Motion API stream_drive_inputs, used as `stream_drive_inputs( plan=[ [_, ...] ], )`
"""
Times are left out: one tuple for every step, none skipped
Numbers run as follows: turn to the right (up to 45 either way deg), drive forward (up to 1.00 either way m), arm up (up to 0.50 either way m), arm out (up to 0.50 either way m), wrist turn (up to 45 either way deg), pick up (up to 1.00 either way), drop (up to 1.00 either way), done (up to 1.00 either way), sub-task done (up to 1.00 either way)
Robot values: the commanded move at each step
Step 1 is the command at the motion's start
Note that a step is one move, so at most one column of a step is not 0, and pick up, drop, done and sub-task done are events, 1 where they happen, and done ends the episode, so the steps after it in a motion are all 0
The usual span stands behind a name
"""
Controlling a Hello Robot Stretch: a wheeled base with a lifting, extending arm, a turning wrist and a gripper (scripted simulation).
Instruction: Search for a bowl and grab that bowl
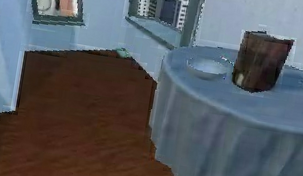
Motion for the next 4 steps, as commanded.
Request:
stream_drive_inputs(
  plan=[
    [45.0, 0.00, 0.00, 0.00, 0.0, 0.00, 0.00, 0.00, 0.00],
    [15.0, 0.00, 0.00, 0.00, 0.0, 0.00, 0.00, 0.00, 0.00],
    [0.0, 0.15, 0.00, 0.00, 0.0, 0.00, 0.00, 0.00, 0.00],
    [-45.0, 0.00, 0.00, 0.00, 0.0, 0.00, 0.00, 0.00, 0.00]
  ],
)
